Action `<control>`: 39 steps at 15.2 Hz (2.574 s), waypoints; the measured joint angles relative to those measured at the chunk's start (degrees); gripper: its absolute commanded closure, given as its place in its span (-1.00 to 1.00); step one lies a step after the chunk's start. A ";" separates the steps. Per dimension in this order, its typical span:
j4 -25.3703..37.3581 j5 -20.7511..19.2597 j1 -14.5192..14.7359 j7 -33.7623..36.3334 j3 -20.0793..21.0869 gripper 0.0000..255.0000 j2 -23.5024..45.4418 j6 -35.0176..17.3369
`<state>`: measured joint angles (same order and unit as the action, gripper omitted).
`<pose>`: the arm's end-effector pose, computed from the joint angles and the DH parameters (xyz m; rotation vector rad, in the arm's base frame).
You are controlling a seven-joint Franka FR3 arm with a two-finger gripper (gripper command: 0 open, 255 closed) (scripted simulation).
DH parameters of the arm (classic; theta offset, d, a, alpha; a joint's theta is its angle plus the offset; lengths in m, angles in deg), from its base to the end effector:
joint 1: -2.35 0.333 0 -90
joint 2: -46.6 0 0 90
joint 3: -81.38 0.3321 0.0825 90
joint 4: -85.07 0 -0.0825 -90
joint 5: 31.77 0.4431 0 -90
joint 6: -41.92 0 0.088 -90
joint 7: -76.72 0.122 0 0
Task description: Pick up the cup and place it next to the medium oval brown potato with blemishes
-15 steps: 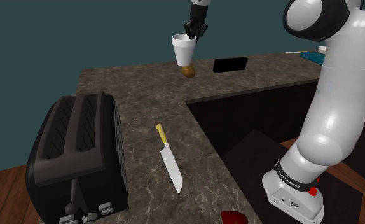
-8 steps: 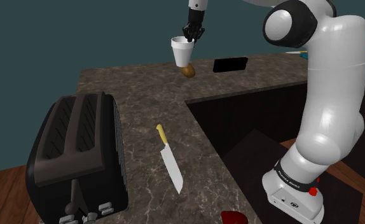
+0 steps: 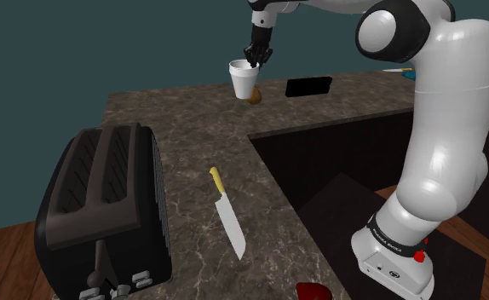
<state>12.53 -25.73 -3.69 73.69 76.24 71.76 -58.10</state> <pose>0.7488 -0.1236 0.5038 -3.0715 0.2295 -0.0769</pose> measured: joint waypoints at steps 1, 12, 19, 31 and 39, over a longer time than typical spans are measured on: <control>-0.84 0.01 0.00 -0.10 -0.01 1.00 -0.15 -0.68; -9.45 0.19 0.32 -0.62 0.10 1.00 -0.21 -9.22; -13.09 0.47 0.28 -1.13 0.19 1.00 1.11 -14.15; -16.00 0.75 0.30 -1.51 0.31 1.00 2.31 -18.27; -15.57 0.69 0.25 -1.51 0.26 -1.00 1.91 -17.47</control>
<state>-3.04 -25.05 -3.44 72.18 76.50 73.67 -75.57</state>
